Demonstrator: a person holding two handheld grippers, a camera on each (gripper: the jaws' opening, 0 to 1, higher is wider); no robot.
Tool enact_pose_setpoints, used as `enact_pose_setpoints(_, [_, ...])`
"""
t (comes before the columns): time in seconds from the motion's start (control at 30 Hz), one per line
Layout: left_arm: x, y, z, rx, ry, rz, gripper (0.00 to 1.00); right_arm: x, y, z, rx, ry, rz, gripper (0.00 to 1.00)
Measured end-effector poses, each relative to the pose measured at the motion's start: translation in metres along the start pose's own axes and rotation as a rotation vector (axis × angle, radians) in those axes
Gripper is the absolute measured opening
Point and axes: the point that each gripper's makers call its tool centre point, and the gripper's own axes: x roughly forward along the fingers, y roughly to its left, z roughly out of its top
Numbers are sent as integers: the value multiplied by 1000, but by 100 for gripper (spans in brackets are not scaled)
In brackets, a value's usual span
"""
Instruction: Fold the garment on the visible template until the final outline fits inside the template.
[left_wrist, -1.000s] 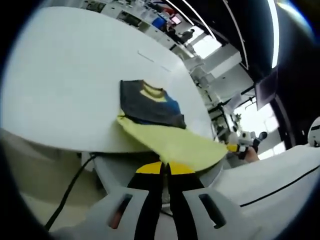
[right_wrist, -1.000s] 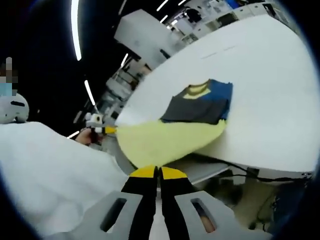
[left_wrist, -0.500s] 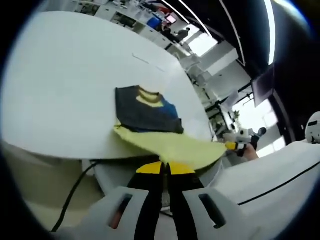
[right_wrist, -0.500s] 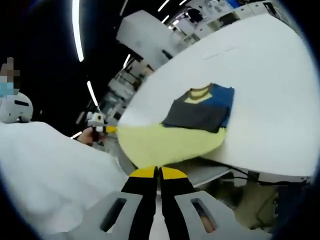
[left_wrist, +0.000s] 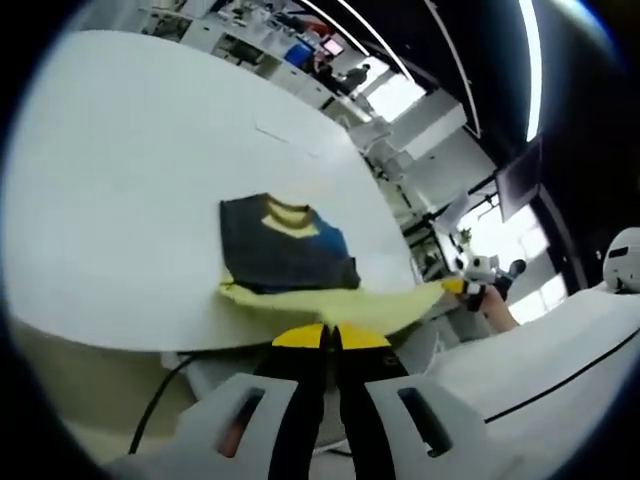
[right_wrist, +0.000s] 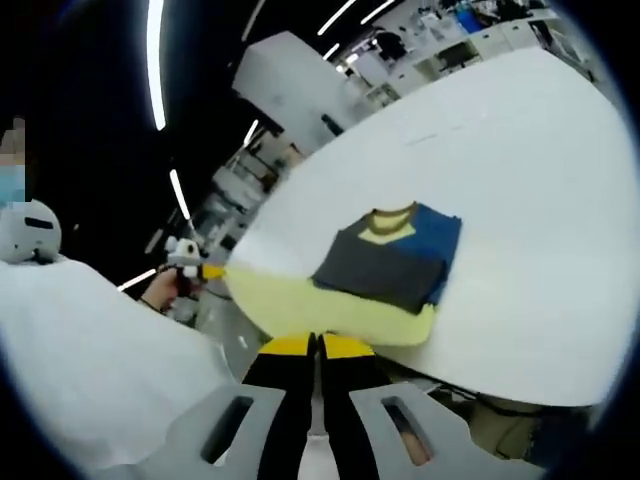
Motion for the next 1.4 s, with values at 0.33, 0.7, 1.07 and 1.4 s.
enact_pose_setpoints(0.33, [14, 10, 36, 10, -34, -5, 0, 7, -10, 32, -8, -45, -1, 2])
enact_pose_setpoints(0.7, [26, 18, 58, 29, -29, -3, 0, 14, -23, 54, -13, -66, -12, 2])
enact_pose_setpoints(1.07, [36, 23, 73, 32, -30, 10, 0, 22, -29, 70, -3, -82, -3, 2])
enact_pose_setpoints(1.4, [45, 28, 87, 34, -31, 17, 0, 29, -43, 83, 6, -86, -10, 2])
